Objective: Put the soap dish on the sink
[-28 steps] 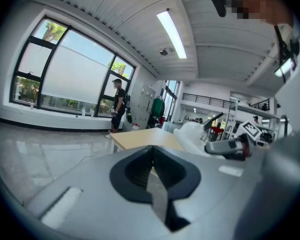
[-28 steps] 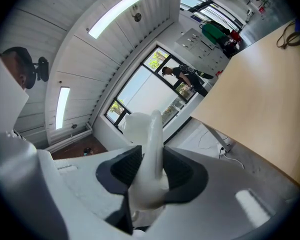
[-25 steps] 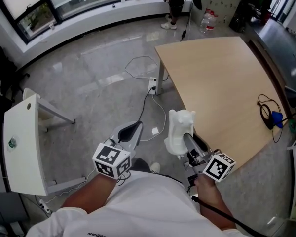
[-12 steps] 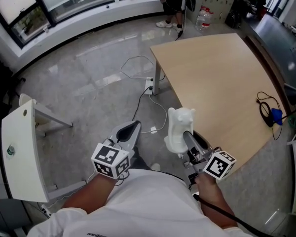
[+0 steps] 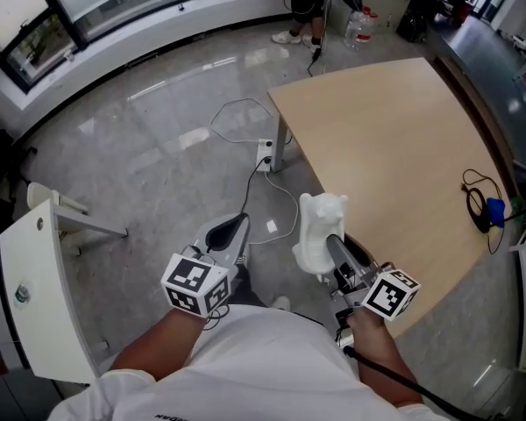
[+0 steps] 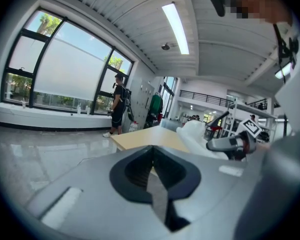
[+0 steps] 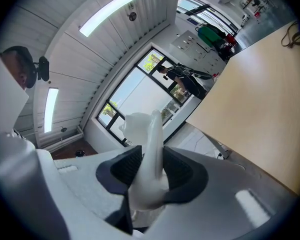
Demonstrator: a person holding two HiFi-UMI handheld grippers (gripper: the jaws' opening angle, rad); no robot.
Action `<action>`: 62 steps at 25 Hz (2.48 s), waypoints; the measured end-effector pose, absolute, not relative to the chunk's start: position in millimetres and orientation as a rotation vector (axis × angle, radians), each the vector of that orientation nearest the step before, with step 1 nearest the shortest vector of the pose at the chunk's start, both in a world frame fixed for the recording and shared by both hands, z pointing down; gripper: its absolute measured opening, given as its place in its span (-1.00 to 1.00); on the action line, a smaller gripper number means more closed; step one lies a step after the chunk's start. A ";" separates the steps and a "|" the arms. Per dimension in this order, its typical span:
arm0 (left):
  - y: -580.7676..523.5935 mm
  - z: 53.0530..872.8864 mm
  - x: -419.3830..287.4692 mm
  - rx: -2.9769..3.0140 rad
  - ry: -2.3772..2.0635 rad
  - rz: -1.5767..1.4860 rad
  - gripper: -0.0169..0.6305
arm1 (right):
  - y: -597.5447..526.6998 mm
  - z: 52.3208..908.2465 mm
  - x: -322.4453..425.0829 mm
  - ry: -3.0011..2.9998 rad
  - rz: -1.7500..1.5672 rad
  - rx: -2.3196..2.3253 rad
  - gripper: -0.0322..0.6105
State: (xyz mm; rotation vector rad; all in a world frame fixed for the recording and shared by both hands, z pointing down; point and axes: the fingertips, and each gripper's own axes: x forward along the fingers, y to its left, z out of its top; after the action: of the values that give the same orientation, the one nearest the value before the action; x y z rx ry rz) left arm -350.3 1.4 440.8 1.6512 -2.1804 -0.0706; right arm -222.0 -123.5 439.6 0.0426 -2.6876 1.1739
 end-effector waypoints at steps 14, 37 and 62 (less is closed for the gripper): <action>-61.4 434.1 -461.3 1.859 -2.038 -0.033 -0.92 | -155.8 431.9 -315.4 -2.722 1.214 0.292 -0.47; -184.5 435.7 -417.2 2.298 -1.508 0.115 -0.92 | -198.4 426.4 -243.0 -2.713 1.334 1.017 -0.48; -344.7 426.5 -337.2 2.426 -1.410 0.211 -0.92 | -350.8 442.3 -170.2 -2.695 1.641 1.222 -0.48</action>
State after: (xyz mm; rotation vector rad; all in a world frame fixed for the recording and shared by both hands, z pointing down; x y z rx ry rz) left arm -337.2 -344.7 426.5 2.4265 -1.4105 0.2111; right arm -170.2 -350.8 442.3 1.2217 -2.6950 1.6412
